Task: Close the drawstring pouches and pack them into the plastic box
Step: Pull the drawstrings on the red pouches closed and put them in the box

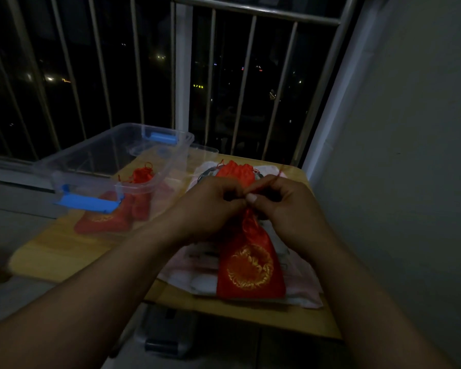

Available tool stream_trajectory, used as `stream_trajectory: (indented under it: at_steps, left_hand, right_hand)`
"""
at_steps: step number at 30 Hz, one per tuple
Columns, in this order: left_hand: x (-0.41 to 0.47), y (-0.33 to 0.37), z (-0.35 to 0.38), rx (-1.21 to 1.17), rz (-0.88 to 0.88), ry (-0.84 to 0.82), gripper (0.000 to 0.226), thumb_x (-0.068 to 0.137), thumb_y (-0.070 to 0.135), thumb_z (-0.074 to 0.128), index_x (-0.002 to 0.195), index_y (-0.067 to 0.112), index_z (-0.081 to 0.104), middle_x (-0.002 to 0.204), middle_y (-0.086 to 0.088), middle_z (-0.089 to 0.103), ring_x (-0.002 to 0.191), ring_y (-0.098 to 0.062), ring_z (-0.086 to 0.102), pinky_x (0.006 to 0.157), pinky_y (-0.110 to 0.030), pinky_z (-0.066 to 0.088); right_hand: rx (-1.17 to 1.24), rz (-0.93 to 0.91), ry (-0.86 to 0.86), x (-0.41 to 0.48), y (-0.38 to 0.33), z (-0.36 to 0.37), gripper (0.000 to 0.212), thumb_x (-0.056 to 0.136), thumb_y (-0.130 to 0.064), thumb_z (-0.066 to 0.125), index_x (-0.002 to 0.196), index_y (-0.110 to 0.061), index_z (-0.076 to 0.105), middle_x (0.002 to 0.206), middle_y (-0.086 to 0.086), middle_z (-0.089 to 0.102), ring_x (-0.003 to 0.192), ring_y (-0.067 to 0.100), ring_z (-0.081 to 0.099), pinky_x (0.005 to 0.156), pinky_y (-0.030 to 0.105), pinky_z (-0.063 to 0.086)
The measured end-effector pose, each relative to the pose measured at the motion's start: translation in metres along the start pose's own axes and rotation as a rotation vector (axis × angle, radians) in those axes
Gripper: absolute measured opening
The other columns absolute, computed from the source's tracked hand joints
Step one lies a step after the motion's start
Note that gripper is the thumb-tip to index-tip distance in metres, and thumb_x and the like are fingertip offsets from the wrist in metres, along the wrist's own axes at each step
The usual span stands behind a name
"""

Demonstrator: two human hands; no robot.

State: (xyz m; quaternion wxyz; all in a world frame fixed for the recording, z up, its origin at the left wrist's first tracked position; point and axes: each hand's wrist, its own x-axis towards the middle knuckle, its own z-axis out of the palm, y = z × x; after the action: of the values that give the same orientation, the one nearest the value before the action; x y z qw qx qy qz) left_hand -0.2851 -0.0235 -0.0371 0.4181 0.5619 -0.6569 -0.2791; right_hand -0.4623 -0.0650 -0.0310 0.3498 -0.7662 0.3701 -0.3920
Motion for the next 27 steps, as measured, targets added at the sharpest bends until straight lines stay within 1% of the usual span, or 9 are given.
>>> stream_trajectory:
  at_steps: [3, 5, 10, 14, 16, 19, 23, 25, 27]
  left_hand:
    - [-0.001, -0.001, -0.004, -0.108, -0.064, -0.072, 0.010, 0.100, 0.022, 0.065, 0.092, 0.018, 0.070, 0.066, 0.005, 0.067, 0.055, -0.007, 0.064, 0.055, -0.027, 0.051]
    - [-0.001, -0.002, -0.005, -0.130, -0.077, -0.090, 0.010, 0.100, 0.023, 0.065, 0.097, 0.013, 0.068, 0.067, 0.004, 0.066, 0.056, -0.010, 0.064, 0.056, -0.029, 0.053]
    - [-0.001, -0.001, -0.005, -0.161, -0.097, -0.114, 0.014, 0.101, 0.023, 0.064, 0.101, 0.009, 0.064, 0.070, 0.001, 0.066, 0.058, -0.013, 0.065, 0.057, -0.031, 0.054]
    - [-0.003, 0.002, -0.008, -0.260, -0.145, -0.125, 0.019, 0.101, 0.023, 0.063, 0.102, 0.004, 0.062, 0.075, -0.006, 0.065, 0.062, -0.020, 0.066, 0.062, -0.037, 0.059]
    - [-0.003, 0.004, -0.008, -0.315, -0.173, -0.115, 0.020, 0.102, 0.025, 0.061, 0.101, 0.005, 0.060, 0.075, -0.007, 0.066, 0.062, -0.021, 0.066, 0.059, -0.035, 0.058]
    - [-0.004, 0.004, -0.001, -0.350, -0.180, -0.091, 0.025, 0.105, 0.028, 0.056, 0.105, 0.003, 0.056, 0.078, -0.009, 0.065, 0.062, -0.023, 0.066, 0.061, -0.036, 0.057]
    - [-0.005, 0.006, -0.002, -0.382, -0.164, -0.026, 0.019, 0.108, 0.027, 0.050, 0.097, 0.011, 0.055, 0.075, -0.006, 0.065, 0.060, -0.020, 0.066, 0.054, -0.029, 0.057]
    - [-0.006, 0.006, -0.003, -0.343, -0.152, -0.014, 0.021, 0.108, 0.028, 0.048, 0.098, 0.011, 0.055, 0.079, -0.009, 0.067, 0.063, -0.023, 0.067, 0.058, -0.031, 0.059]
    - [-0.006, 0.005, -0.003, -0.290, -0.129, -0.011, 0.025, 0.109, 0.029, 0.045, 0.104, 0.006, 0.054, 0.084, -0.013, 0.070, 0.070, -0.027, 0.070, 0.065, -0.037, 0.060]
  right_hand:
    - [0.035, -0.006, -0.015, 0.000, 0.003, -0.004, 0.012, 0.098, -0.015, 0.069, 0.096, -0.024, 0.077, 0.096, -0.005, 0.076, 0.094, 0.013, 0.072, 0.091, 0.048, 0.060]
    - [0.065, 0.015, -0.008, -0.001, 0.004, -0.004, 0.012, 0.098, -0.015, 0.068, 0.095, -0.024, 0.077, 0.097, -0.004, 0.075, 0.095, 0.016, 0.071, 0.092, 0.049, 0.059]
    - [0.068, 0.037, 0.004, -0.001, 0.004, 0.002, 0.013, 0.099, -0.017, 0.067, 0.093, -0.025, 0.076, 0.094, -0.006, 0.073, 0.089, 0.013, 0.069, 0.082, 0.037, 0.059]
    - [0.231, 0.130, -0.019, 0.001, 0.006, 0.002, 0.012, 0.100, -0.015, 0.064, 0.097, -0.019, 0.075, 0.090, -0.005, 0.074, 0.082, 0.009, 0.069, 0.073, 0.028, 0.056]
    - [0.326, 0.183, -0.026, 0.001, 0.008, 0.004, 0.013, 0.101, -0.016, 0.062, 0.100, -0.018, 0.075, 0.095, -0.002, 0.077, 0.089, 0.014, 0.073, 0.077, 0.030, 0.058]
    - [0.393, 0.222, 0.003, 0.001, 0.009, 0.007, 0.016, 0.102, -0.017, 0.060, 0.106, -0.014, 0.075, 0.104, 0.007, 0.077, 0.101, 0.024, 0.074, 0.089, 0.041, 0.061]
    - [0.454, 0.274, 0.069, 0.006, 0.011, 0.007, 0.017, 0.103, -0.018, 0.060, 0.110, -0.009, 0.073, 0.103, 0.015, 0.078, 0.099, 0.034, 0.075, 0.094, 0.058, 0.058]
    - [0.446, 0.278, 0.083, 0.008, 0.014, 0.006, 0.018, 0.103, -0.018, 0.060, 0.109, -0.009, 0.073, 0.103, 0.016, 0.078, 0.100, 0.036, 0.075, 0.095, 0.060, 0.057]
    - [0.438, 0.292, 0.111, 0.007, 0.018, 0.005, 0.019, 0.103, -0.021, 0.060, 0.109, -0.011, 0.074, 0.102, 0.013, 0.078, 0.099, 0.033, 0.075, 0.094, 0.056, 0.058]
